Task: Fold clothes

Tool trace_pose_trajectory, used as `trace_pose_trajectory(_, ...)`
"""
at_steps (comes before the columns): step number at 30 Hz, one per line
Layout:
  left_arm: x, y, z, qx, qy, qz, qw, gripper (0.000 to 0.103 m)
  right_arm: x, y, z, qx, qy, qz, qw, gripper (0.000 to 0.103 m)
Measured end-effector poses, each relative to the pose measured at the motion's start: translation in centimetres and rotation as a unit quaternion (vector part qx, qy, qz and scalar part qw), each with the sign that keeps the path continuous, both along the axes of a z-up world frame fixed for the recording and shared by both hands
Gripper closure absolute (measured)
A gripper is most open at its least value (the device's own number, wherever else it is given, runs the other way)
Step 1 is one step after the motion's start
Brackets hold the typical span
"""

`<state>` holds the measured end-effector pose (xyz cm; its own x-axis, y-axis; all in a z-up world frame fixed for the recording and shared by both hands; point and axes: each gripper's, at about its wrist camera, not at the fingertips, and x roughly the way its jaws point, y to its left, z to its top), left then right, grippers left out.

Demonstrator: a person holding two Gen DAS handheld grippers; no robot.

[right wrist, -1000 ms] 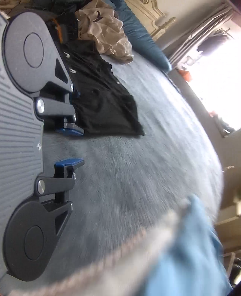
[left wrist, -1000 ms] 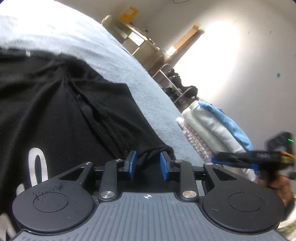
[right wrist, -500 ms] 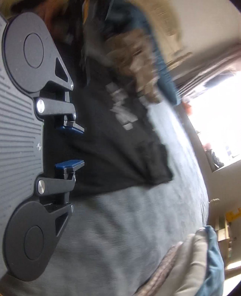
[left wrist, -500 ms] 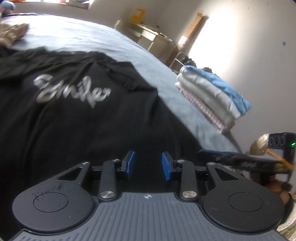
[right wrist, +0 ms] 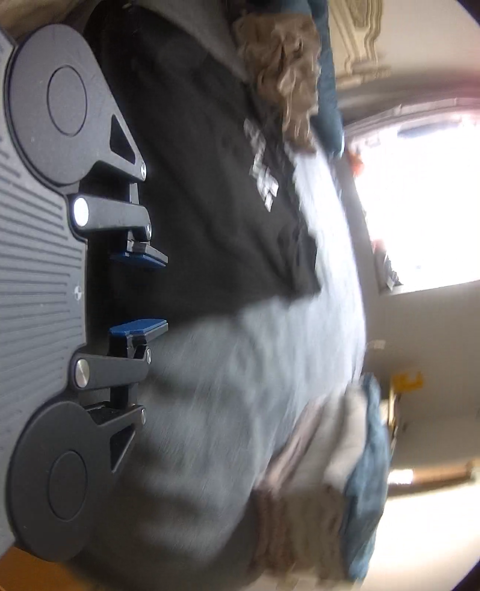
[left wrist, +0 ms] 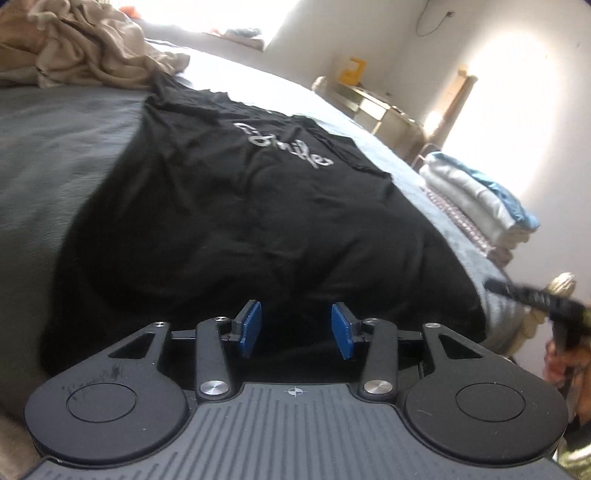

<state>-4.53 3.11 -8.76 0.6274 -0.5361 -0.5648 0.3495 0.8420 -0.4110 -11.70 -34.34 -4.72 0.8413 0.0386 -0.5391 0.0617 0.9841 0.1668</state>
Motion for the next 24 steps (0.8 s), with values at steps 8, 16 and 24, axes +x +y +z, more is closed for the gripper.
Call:
trace_pose_trajectory(8, -1.4, 1.0, 0.8, 0.044, -0.019, 0.055, 0.9973, 0.058, 11.1, 6.5, -0.4, -0.037, -0.019, 0.092, 0.995, 0.070)
trace_pose_trajectory(16, -0.5, 1.7, 0.6, 0.046, -0.001, 0.096, 0.9943, 0.057, 23.6, 4.1, -1.2, -0.075, 0.042, 0.074, 0.994, 0.072)
trace_pose_trajectory(24, 1.1, 3.1, 0.3, 0.031, -0.021, 0.113, 0.9929, 0.057, 9.7, 0.2, -2.7, -0.109, 0.027, 0.097, 0.989, 0.075)
